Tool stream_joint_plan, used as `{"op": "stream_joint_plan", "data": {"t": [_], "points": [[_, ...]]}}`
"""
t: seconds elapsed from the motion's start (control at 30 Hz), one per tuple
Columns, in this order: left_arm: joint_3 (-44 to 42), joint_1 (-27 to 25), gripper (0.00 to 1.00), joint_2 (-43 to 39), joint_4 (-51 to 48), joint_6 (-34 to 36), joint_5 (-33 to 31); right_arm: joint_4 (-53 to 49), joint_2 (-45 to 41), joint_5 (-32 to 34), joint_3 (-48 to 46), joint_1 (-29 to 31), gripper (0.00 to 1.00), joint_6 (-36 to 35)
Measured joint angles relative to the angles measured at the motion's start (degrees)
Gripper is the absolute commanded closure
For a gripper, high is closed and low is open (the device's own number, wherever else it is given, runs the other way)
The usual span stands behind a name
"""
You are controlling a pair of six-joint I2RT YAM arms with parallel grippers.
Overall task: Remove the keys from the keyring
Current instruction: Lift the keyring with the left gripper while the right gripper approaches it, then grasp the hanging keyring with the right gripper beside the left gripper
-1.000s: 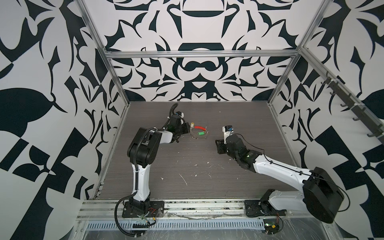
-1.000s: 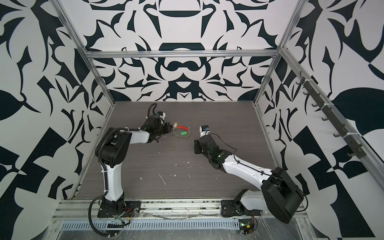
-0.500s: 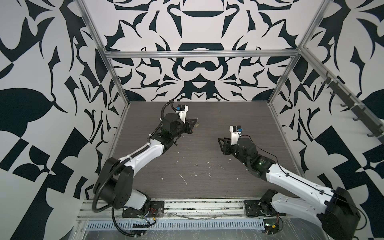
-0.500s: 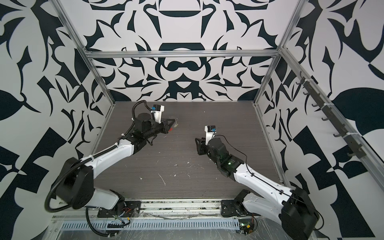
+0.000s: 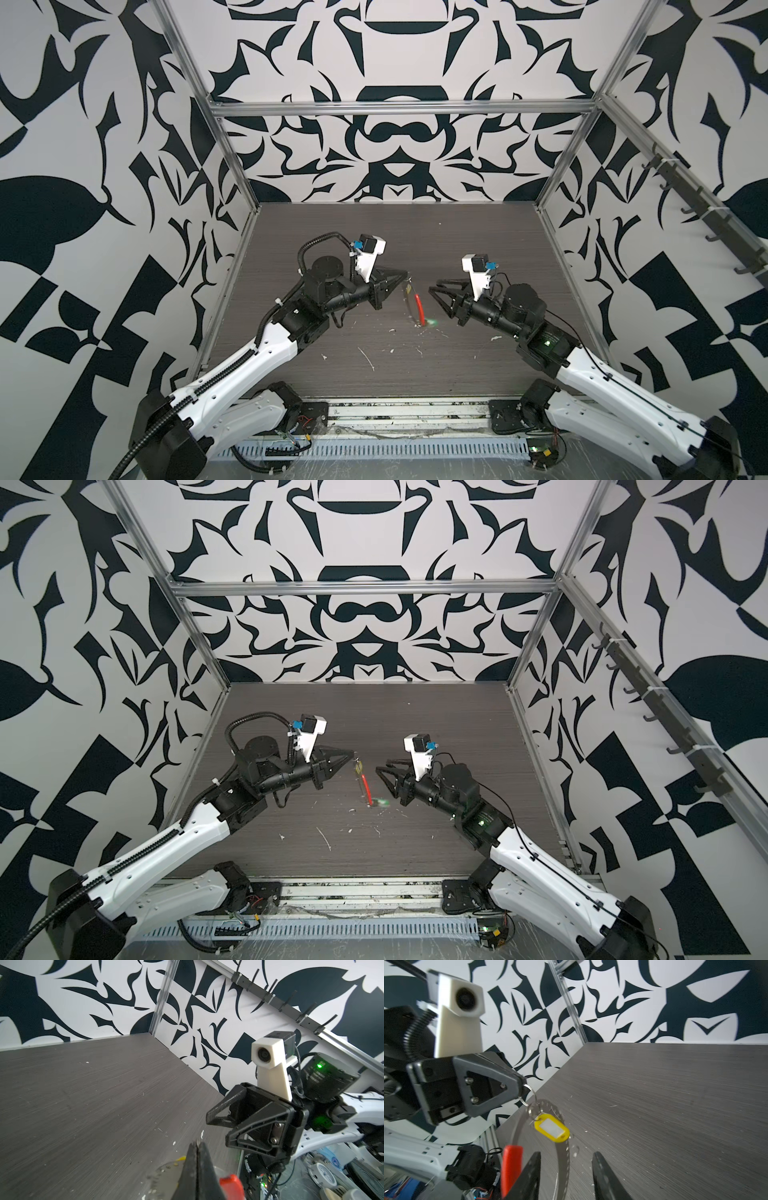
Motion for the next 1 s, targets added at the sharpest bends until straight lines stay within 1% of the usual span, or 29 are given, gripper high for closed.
{"op": "stream_joint_plan", "data": {"t": [0.2, 0.43, 0.57, 0.77, 0.87, 1.0], "points": [[-3.17, -0.94, 1.00, -3.54, 0.63, -1.57, 3.74, 2.84, -0.44, -4.76, -1.09, 0.00, 0.66, 1.79], [-5.81, -1.31, 1.00, -7.19, 3.72, -3.08, 9.18, 8.79, 1.18, -10.62, -1.55, 0.24, 0.68, 4.81], [-6.54, -1.38, 1.00, -8.17, 6.05, -4.24, 11.52, 12.35, 2.32, -13.07, -1.62, 1.46, 0.69, 6.69], [-6.64, -1.68, 1.00, -9.22, 8.02, -5.38, 12.98, 15.45, 3.43, -14.80, -1.57, 5.22, 0.72, 7.63], [-7.37, -1.68, 1.00, -9.94, 8.79, -5.55, 13.00, 16.44, 4.07, -14.99, -1.49, 6.62, 0.74, 7.67], [-8.17, -1.75, 1.00, -10.34, 8.76, -5.60, 13.14, 17.57, 5.07, -15.02, -1.42, 7.98, 0.75, 7.91]]}}
